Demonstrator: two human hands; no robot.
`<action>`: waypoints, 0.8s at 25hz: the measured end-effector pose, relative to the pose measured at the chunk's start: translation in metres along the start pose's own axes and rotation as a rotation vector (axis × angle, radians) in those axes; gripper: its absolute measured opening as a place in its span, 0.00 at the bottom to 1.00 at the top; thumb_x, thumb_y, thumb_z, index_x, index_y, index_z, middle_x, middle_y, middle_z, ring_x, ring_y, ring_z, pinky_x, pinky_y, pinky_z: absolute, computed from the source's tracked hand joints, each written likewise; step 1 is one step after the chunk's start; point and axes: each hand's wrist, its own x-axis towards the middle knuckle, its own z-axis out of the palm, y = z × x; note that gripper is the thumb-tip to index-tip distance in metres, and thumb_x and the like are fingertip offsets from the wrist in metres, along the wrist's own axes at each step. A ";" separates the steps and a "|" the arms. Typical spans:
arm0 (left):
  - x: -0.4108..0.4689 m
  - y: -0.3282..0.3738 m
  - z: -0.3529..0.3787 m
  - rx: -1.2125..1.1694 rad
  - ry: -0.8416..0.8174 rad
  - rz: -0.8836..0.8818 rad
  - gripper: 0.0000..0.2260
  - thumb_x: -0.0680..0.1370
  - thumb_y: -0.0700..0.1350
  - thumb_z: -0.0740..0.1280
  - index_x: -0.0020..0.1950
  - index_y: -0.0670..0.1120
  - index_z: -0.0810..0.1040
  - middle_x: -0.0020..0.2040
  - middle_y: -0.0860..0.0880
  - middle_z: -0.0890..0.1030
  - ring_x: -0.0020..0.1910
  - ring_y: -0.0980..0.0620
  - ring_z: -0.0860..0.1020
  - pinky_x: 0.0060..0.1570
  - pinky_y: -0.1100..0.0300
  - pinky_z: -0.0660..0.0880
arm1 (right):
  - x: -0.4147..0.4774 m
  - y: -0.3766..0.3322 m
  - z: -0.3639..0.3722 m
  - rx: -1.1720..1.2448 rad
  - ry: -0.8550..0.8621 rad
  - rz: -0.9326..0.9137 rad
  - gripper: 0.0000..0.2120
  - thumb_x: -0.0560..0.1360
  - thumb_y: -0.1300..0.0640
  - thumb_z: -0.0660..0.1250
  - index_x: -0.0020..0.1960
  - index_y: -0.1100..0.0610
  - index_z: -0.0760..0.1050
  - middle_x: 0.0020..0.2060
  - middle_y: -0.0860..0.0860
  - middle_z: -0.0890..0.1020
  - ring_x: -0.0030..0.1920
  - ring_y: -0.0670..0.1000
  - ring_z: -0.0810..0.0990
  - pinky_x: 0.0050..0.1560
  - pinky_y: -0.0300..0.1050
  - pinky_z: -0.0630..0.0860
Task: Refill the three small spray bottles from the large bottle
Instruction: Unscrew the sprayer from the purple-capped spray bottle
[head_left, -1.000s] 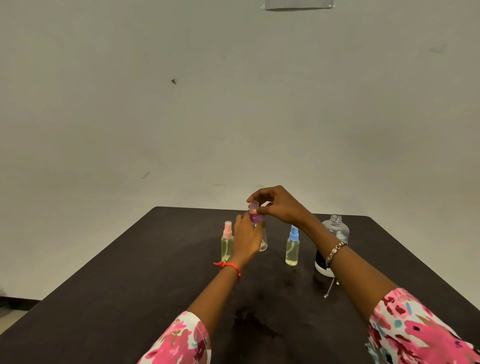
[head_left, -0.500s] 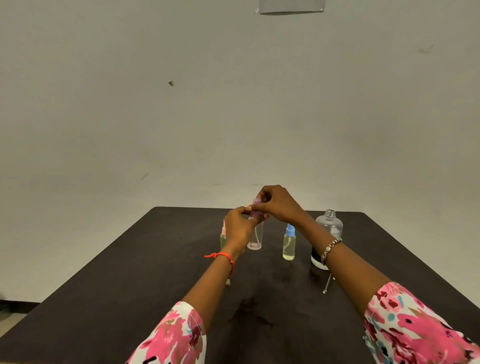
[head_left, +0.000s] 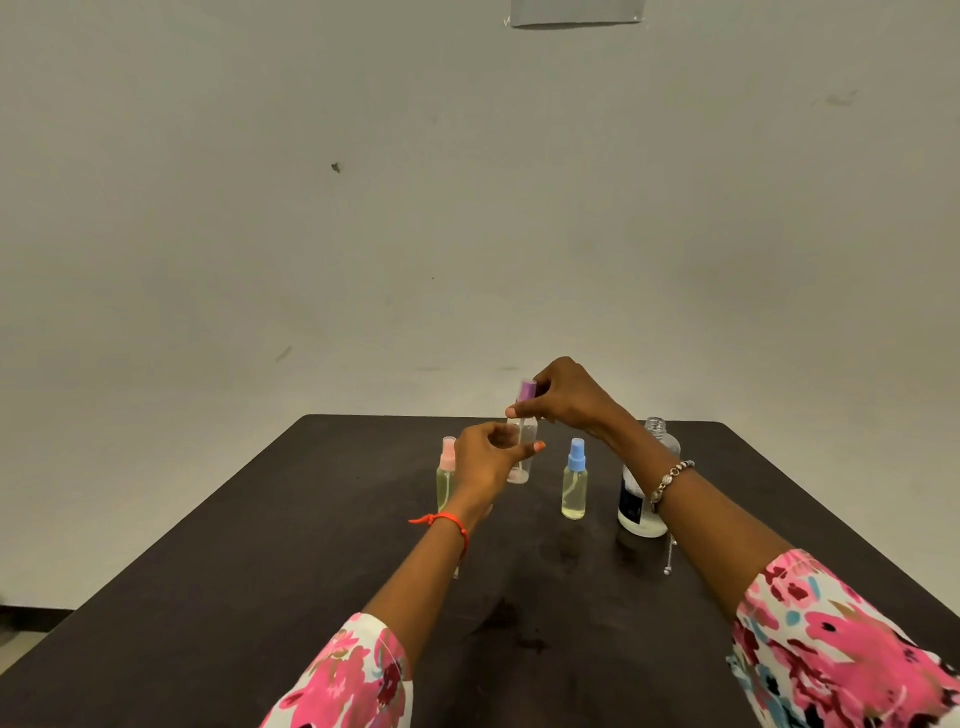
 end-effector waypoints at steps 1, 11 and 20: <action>0.000 0.000 0.000 -0.009 -0.011 -0.001 0.20 0.70 0.43 0.73 0.59 0.39 0.77 0.56 0.43 0.80 0.51 0.51 0.76 0.49 0.63 0.72 | 0.000 0.001 -0.003 0.001 -0.024 -0.013 0.17 0.66 0.57 0.75 0.42 0.72 0.78 0.32 0.62 0.77 0.31 0.53 0.72 0.32 0.39 0.67; 0.000 -0.005 0.002 -0.001 -0.115 0.011 0.18 0.71 0.41 0.72 0.59 0.40 0.76 0.57 0.43 0.80 0.58 0.47 0.77 0.54 0.60 0.72 | -0.001 -0.004 -0.018 -0.089 -0.282 -0.016 0.20 0.71 0.52 0.70 0.58 0.61 0.73 0.46 0.54 0.79 0.41 0.49 0.78 0.41 0.37 0.76; 0.002 -0.010 0.004 0.070 -0.108 0.011 0.18 0.70 0.40 0.72 0.58 0.39 0.76 0.56 0.41 0.80 0.57 0.46 0.77 0.53 0.60 0.73 | -0.005 -0.006 -0.019 -0.219 -0.309 -0.115 0.13 0.72 0.54 0.69 0.53 0.60 0.77 0.44 0.53 0.78 0.42 0.49 0.75 0.39 0.34 0.71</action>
